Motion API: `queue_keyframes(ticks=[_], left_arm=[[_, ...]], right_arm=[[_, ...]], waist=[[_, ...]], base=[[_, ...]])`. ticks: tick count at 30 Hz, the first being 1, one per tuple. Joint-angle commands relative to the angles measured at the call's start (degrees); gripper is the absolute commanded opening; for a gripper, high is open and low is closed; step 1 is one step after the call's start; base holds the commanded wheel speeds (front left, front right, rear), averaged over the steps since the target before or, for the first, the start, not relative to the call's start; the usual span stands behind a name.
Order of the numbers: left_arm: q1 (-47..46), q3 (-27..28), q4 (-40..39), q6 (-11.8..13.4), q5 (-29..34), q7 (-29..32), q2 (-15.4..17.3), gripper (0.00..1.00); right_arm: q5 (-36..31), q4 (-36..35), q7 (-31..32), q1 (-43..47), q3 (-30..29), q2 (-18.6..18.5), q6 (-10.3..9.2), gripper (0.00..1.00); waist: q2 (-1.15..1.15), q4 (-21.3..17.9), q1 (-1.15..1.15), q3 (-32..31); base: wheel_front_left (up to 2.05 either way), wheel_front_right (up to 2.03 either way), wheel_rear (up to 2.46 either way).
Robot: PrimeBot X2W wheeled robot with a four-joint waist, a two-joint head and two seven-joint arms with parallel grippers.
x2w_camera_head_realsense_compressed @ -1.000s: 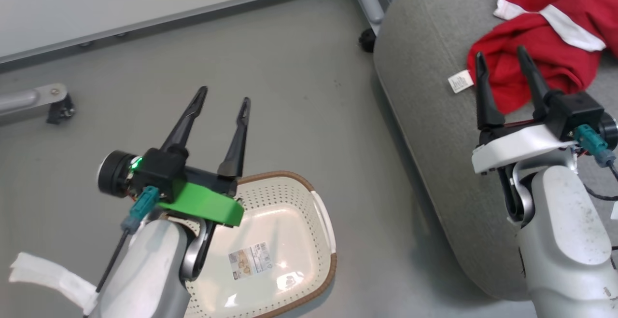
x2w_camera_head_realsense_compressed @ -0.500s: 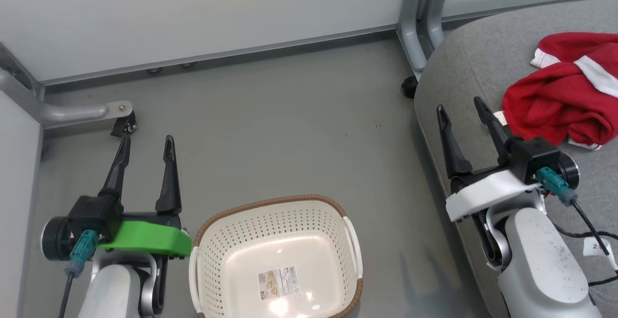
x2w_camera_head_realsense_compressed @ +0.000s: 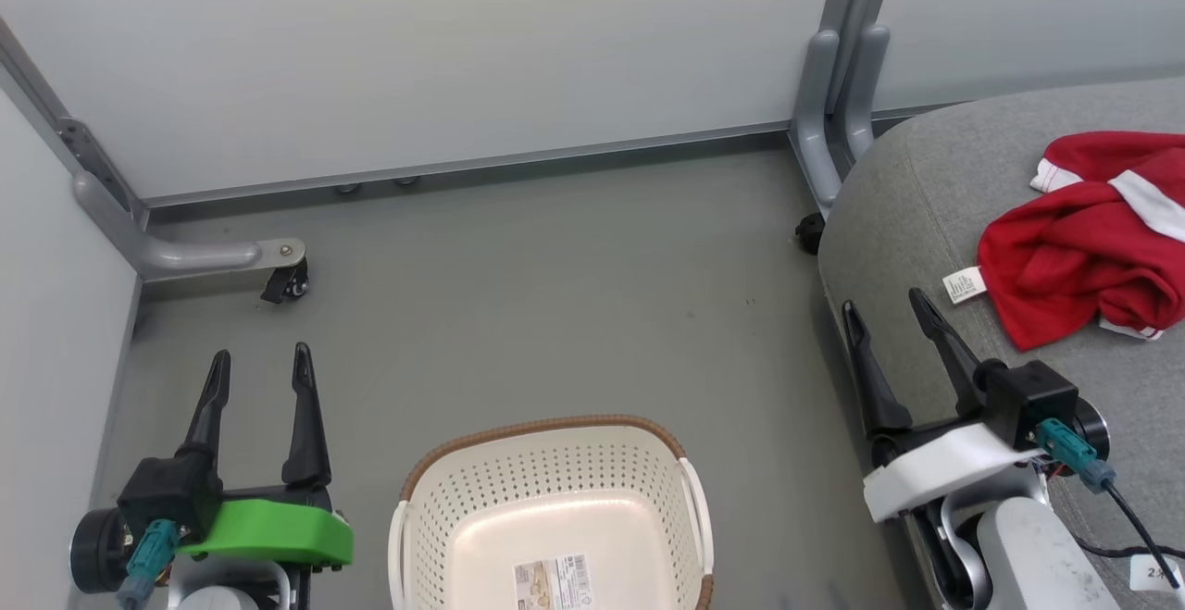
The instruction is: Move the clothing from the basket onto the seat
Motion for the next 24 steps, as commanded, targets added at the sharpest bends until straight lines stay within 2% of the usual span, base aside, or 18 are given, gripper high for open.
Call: queue_keyframes(ticks=[1, 12, 24], left_arm=[[1.1, 0.5, -0.5, -0.5, 0.3, 0.0, -0.2, 1.0], [2.4, 2.2, -3.0, -2.3, 1.6, 0.0, -1.3, 1.0], [2.7, 2.8, -2.8, -3.2, 2.4, 0.0, -1.6, 1.0]], right_arm=[[0.1, -0.6, 0.0, 1.5, -0.3, -0.2, -0.06, 1.0], [0.9, -3.8, 0.0, 7.0, -0.6, -0.2, -0.06, 1.0], [0.9, -6.5, 0.0, 8.3, -0.7, -0.2, -0.06, 1.0]], waist=[[0.52, 0.2, 0.01, -0.5], [0.52, 1.3, 0.01, -1.7], [0.52, 1.1, 0.01, -2.3]], base=[[0.0, 0.0, 0.0], [0.0, 0.0, 0.0], [0.0, 0.0, 0.0]])
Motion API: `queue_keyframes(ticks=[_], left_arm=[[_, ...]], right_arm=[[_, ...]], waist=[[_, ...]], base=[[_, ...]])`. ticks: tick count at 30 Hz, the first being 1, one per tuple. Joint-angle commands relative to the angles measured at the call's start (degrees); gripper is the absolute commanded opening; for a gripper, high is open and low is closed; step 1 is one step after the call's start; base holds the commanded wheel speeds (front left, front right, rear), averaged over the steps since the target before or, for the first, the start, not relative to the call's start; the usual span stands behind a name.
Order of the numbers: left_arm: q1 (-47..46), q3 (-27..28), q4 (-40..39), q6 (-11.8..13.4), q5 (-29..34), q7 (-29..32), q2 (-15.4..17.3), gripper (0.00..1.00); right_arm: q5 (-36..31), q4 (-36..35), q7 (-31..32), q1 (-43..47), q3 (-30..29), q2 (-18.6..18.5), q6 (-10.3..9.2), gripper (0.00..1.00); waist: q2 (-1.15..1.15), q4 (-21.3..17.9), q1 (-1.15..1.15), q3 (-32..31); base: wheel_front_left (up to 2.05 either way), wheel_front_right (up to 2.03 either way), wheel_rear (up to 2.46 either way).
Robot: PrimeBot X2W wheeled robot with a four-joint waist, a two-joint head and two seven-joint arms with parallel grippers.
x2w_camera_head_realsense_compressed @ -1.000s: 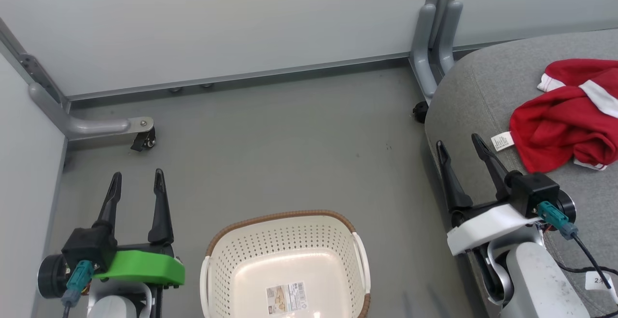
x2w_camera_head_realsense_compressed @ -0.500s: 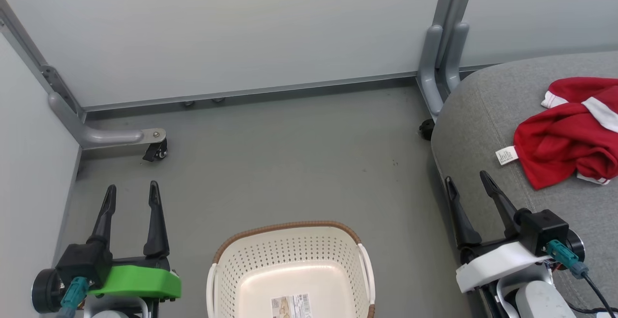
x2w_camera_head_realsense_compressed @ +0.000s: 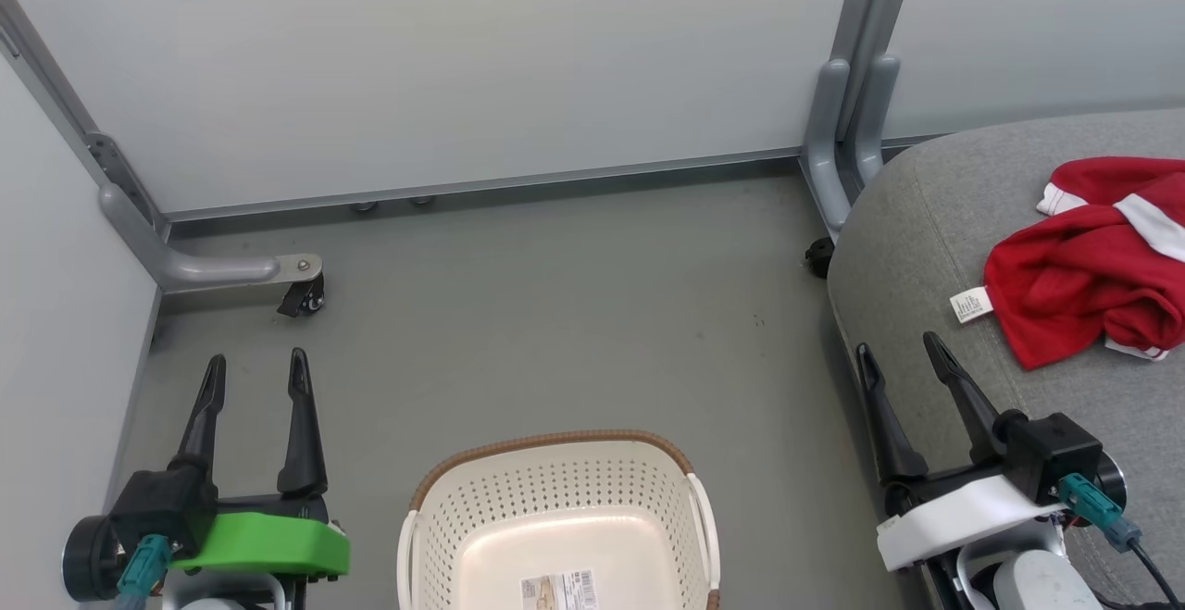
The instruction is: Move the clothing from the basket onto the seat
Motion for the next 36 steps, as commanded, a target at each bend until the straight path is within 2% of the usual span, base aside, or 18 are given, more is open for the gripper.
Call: queue_keyframes(ticks=[1, 18, 19, 20, 24, 36], left_arm=[[0.7, 0.2, 0.0, -0.4, 0.5, 0.0, 0.0, 1.0], [0.4, 0.3, 1.8, -0.4, 1.5, 0.0, -0.1, 1.0], [0.4, 0.4, 1.9, -0.3, 1.6, 0.0, -0.1, 0.0], [0.2, 0.1, 2.0, -0.4, 1.0, 0.0, -0.1, 0.0], [0.1, 0.2, 4.1, -0.4, 0.3, 0.5, -0.3, 0.0], [-0.7, 1.0, 4.5, -0.6, -13.2, 4.1, -0.3, 0.0]], right_arm=[[-0.3, -0.3, 0.0, 0.7, -0.2, -0.2, -0.06, 1.0], [-0.9, 0.9, 0.0, 0.3, -1.4, -0.2, -0.06, 1.0], [-0.9, 1.0, 0.0, 0.2, -1.5, -0.2, -0.06, 0.0], [-0.6, 1.0, 0.0, 0.1, -1.3, 0.0, 0.01, 0.0], [0.3, 2.6, 0.2, 1.0, -1.1, 0.3, 0.01, 0.0], [14.0, 3.2, 3.2, 0.3, -2.0, -0.2, 0.0, 0.0]], waist=[[0.52, 0.0, 0.0, 0.0], [0.52, 0.2, 0.0, 0.2], [0.52, 0.2, 0.0, 0.2], [0.0, 0.2, 0.0, 0.2], [0.0, 0.2, 0.0, 0.3], [0.05, -0.2, 0.0, 0.3]], base=[[0.0, 0.0, 0.0], [0.0, 0.0, 0.0], [0.0, 0.0, 0.0], [0.0, 0.0, 0.0], [0.0, 0.0, 0.0], [0.0, 0.0, 0.0]])
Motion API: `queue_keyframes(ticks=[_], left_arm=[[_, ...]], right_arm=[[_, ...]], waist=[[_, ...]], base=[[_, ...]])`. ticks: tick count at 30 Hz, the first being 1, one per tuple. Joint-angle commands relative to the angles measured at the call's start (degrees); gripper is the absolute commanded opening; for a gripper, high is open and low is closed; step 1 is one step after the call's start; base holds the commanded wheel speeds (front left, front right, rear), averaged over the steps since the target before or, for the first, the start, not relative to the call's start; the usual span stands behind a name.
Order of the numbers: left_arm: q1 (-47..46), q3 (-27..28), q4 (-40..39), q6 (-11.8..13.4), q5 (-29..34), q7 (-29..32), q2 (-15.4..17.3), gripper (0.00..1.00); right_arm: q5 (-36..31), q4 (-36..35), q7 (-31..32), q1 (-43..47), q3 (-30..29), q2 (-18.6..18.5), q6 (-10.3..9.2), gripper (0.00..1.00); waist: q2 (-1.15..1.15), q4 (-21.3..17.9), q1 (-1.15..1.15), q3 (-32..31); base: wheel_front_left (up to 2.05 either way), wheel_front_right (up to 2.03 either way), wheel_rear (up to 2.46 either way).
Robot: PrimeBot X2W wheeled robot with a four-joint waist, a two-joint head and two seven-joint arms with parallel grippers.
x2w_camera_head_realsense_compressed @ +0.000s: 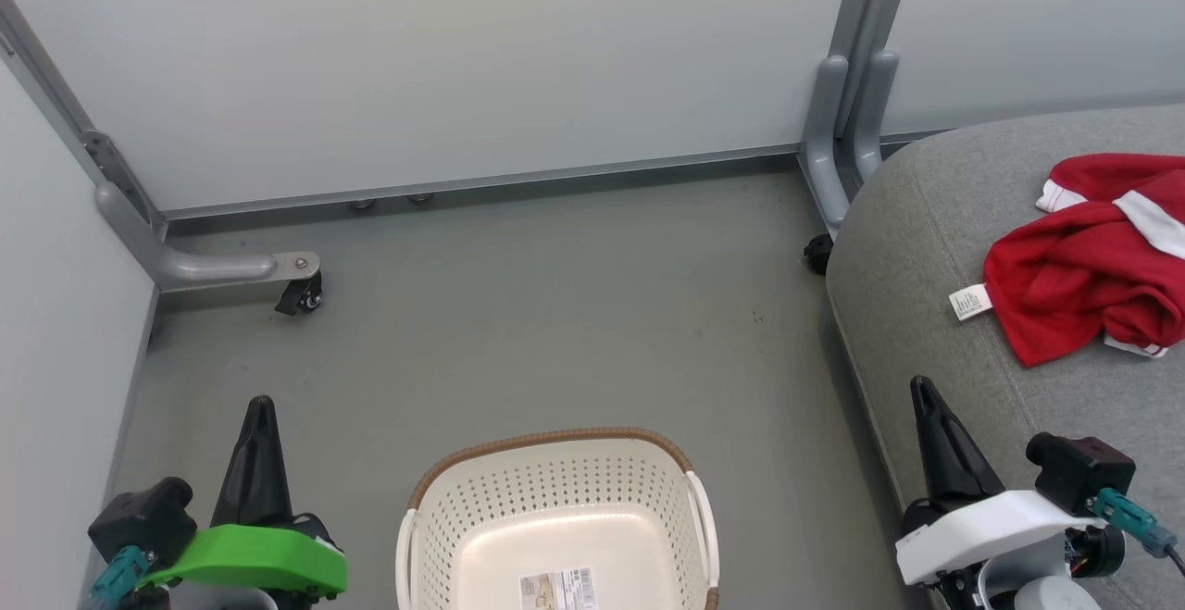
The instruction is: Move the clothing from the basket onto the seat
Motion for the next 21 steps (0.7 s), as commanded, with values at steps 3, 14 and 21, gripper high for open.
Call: queue_keyframes(ticks=[3, 14, 21], left_arm=[[-1.3, 0.4, -0.9, -0.2, -4.5, 0.9, 0.2, 0.0], [-1.9, 0.8, -0.8, -0.3, -14.9, 3.5, 0.2, 0.0], [-2.3, 1.1, -0.6, -0.4, -20.8, 4.9, 0.2, 0.0]], right_arm=[[4.6, -0.5, 0.9, -1.4, -0.5, -0.5, -0.01, 0.0], [15.0, 0.0, 3.4, -2.0, -1.3, -0.9, -0.01, 0.0], [20.8, 0.3, 4.8, -2.3, -1.8, -1.0, -0.02, 0.0]], waist=[[0.06, -0.1, 0.0, 0.0], [0.11, -0.4, 0.0, 0.1], [0.14, -0.6, 0.0, 0.1]], base=[[0.0, 0.0, 0.0], [0.0, 0.0, 0.0], [0.0, 0.0, 0.0]])
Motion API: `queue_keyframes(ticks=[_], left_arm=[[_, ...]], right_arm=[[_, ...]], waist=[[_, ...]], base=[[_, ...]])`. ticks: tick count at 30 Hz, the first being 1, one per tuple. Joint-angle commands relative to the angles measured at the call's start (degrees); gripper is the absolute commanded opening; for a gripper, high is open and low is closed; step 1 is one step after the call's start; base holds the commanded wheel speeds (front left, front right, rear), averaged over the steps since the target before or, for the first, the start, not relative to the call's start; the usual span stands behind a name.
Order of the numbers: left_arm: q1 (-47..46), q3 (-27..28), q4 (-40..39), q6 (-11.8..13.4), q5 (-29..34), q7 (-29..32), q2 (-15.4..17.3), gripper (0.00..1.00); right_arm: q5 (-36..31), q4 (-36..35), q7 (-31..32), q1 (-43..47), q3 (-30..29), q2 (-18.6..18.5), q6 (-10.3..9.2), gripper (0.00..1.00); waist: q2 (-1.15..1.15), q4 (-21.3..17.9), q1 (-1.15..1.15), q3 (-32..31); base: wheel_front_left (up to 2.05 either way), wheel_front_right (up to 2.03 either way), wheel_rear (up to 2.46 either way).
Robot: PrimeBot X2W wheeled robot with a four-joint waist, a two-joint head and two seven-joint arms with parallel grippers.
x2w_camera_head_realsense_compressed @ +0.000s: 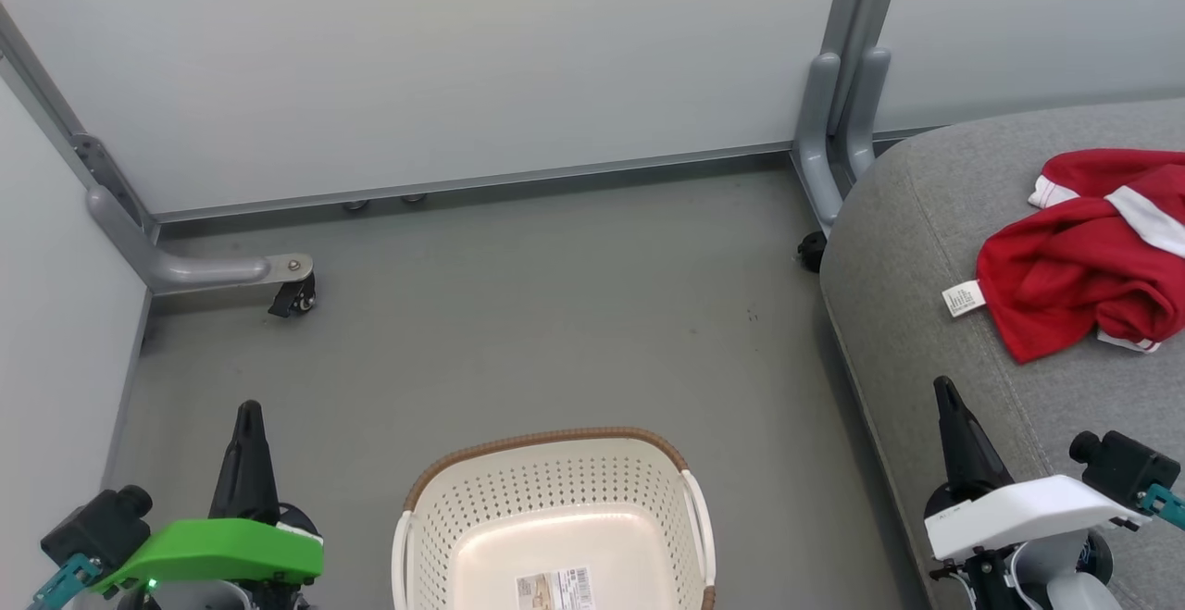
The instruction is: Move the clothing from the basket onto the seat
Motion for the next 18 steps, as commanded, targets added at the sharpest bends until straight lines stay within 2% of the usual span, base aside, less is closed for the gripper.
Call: queue_keyframes(ticks=[1, 18], left_arm=[[-1.9, 0.3, -0.6, -0.4, -2.3, 0.4, 0.2, 0.0], [-2.7, 1.0, -0.3, -0.5, -14.9, 3.6, 0.2, 0.0]], right_arm=[[2.1, -0.5, 0.4, -1.6, -0.4, -0.5, -0.01, 0.0], [14.5, 0.2, 3.6, -2.2, -1.6, -0.7, -0.02, 0.0]], waist=[[0.14, 0.0, 0.0, 0.0], [0.21, -0.5, 0.0, 0.1]], base=[[0.0, 0.0, 0.0], [0.0, 0.0, 0.0]])
